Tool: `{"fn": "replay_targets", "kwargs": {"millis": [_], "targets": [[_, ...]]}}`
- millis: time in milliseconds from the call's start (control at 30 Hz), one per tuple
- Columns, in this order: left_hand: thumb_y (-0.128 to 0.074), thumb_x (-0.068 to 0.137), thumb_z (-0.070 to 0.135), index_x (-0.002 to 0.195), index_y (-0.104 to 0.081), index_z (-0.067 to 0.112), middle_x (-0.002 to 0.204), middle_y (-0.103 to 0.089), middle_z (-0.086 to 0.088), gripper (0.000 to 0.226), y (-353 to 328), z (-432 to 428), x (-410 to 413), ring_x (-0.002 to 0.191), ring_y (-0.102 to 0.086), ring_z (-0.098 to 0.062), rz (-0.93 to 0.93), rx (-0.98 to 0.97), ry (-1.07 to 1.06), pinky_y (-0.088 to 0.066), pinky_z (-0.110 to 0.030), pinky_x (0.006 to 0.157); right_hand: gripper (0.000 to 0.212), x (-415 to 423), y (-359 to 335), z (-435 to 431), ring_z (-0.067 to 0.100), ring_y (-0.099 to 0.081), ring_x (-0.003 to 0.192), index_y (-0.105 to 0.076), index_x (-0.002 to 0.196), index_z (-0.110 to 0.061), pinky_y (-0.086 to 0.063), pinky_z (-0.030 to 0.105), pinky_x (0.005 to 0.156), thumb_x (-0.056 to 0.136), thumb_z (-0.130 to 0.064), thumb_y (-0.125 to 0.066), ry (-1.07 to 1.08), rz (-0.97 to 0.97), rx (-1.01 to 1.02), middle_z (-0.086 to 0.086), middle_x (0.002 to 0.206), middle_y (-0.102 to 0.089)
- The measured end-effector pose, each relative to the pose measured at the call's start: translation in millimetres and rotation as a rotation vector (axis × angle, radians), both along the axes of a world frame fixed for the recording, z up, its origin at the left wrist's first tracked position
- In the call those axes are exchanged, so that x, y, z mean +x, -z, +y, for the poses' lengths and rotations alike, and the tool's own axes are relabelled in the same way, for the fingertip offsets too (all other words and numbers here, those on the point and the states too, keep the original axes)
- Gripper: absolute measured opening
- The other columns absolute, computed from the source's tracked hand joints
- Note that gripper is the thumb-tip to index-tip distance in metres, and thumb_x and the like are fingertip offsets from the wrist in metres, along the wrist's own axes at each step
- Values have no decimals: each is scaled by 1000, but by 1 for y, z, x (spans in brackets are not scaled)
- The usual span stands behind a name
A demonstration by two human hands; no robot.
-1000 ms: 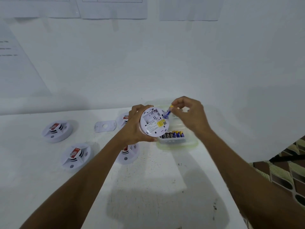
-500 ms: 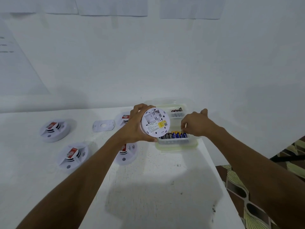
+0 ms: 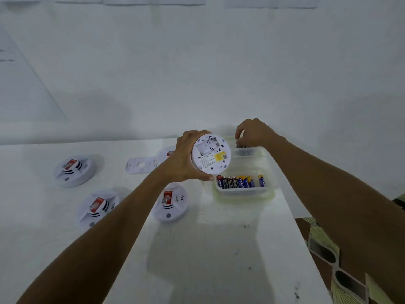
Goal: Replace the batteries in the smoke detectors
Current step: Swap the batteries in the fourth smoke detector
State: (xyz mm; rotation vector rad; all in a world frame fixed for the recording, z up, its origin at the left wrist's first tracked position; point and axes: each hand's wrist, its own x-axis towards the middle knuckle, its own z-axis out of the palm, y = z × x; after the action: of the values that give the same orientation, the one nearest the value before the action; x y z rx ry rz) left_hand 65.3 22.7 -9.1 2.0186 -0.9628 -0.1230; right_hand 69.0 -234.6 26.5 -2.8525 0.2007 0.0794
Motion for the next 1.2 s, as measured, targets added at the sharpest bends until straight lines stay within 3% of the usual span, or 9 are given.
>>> {"fn": "replay_targets", "kwargs": {"millis": [233,400,567,667,767,867,933,1100,1200], "targets": [[-87,44,54,131,-26,54,138,-35,9,107,8,9,8,131,-30,-14,1,-6,-49,-33,-42,110,23,14,10,11,23,-66,83,-72,94,-20,-50,30,72,74,-20,-81,74,45,-87,3,95,-66],[-86,44,57,138,-31,36,140,-37,7,111,12,10,9,130,-30,-13,-8,-4,-58,-31,-38,110,24,16,15,12,20,-60,82,-74,99,-22,-45,28,71,76,-18,-78,59,43,-49,2,105,-69],[-89,45,49,138,-30,38,139,-36,8,111,7,10,4,130,-30,-11,11,-11,-50,-30,-34,109,17,0,-4,14,16,-64,74,-77,96,-22,-56,31,75,81,-17,-72,103,-165,244,4,96,-74],[-91,46,42,135,-29,41,135,-35,12,108,4,8,0,128,-29,-9,12,-24,-43,-29,-29,107,12,-32,-25,27,8,-60,66,-76,94,-19,-48,22,61,83,-17,-73,118,-394,590,0,80,-72],[-92,45,41,136,-32,39,132,-37,14,109,3,5,-7,127,-30,-8,-7,-26,-34,-30,-32,107,10,-65,-32,49,4,-61,67,-75,92,-17,-45,13,60,83,-16,-76,85,-484,861,-3,76,-71],[-91,46,42,130,-33,48,127,-35,32,103,-1,1,-14,125,-32,-5,-42,-54,-25,-33,-37,108,9,-80,-15,72,-1,-61,72,-76,92,-17,-43,7,67,83,-16,-75,63,-511,767,-7,79,-71],[-90,48,40,125,-32,52,120,-30,47,97,-4,0,-18,121,-32,4,-57,-62,-19,-34,-38,106,7,-82,1,82,3,-61,84,-75,91,-21,-44,16,74,84,-22,-74,82,-581,680,-9,88,-70],[-89,50,46,125,-29,57,126,-33,33,97,-1,4,-18,123,-35,-3,-26,-76,-51,-35,-30,105,19,-86,23,102,12,-61,107,-76,103,-14,-54,37,88,88,-24,-71,141,-716,645,4,116,-67],[-84,48,53,125,-30,58,123,-31,43,94,-4,4,-20,120,-34,2,-91,-106,-69,-32,-26,103,28,-93,30,113,19,-59,118,-70,117,-5,-47,26,100,94,-18,-62,51,-729,523,11,128,-64]]}}
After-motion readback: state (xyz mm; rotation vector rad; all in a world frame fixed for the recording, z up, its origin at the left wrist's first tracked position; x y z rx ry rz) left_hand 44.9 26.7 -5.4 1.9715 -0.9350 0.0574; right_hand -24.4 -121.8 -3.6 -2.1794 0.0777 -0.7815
